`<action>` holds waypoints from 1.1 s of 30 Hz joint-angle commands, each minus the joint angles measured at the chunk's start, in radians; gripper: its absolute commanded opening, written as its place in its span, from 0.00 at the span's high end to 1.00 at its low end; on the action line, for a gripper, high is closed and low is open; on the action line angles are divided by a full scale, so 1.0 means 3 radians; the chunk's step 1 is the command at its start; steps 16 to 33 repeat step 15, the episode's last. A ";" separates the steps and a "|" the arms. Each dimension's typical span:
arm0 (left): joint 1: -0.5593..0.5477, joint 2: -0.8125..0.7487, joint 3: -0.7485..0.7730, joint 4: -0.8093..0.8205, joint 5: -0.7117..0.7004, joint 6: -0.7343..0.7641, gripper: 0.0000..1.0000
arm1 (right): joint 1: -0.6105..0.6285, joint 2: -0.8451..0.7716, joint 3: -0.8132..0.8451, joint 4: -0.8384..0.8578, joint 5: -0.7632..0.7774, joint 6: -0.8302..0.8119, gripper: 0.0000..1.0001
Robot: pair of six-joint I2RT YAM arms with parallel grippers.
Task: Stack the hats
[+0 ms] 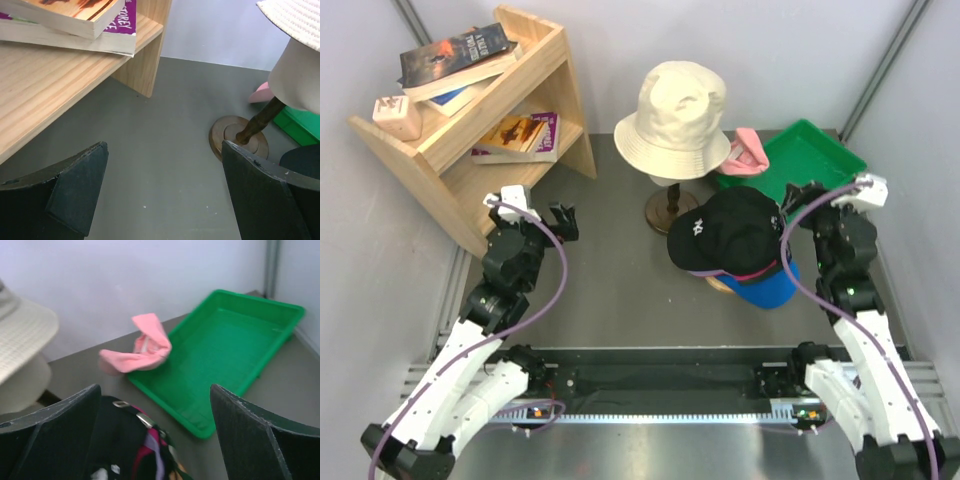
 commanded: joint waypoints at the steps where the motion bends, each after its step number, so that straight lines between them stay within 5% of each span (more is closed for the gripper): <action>1: 0.0006 -0.0084 -0.0013 -0.0088 -0.0080 -0.0138 0.01 | -0.0032 -0.0387 -0.0266 -0.0044 0.0520 -0.0166 0.11; 33: 0.0006 -0.0028 -0.0028 -0.0062 -0.0183 -0.0128 0.01 | -0.0032 -0.0638 -0.0461 -0.0208 0.0684 -0.0258 0.10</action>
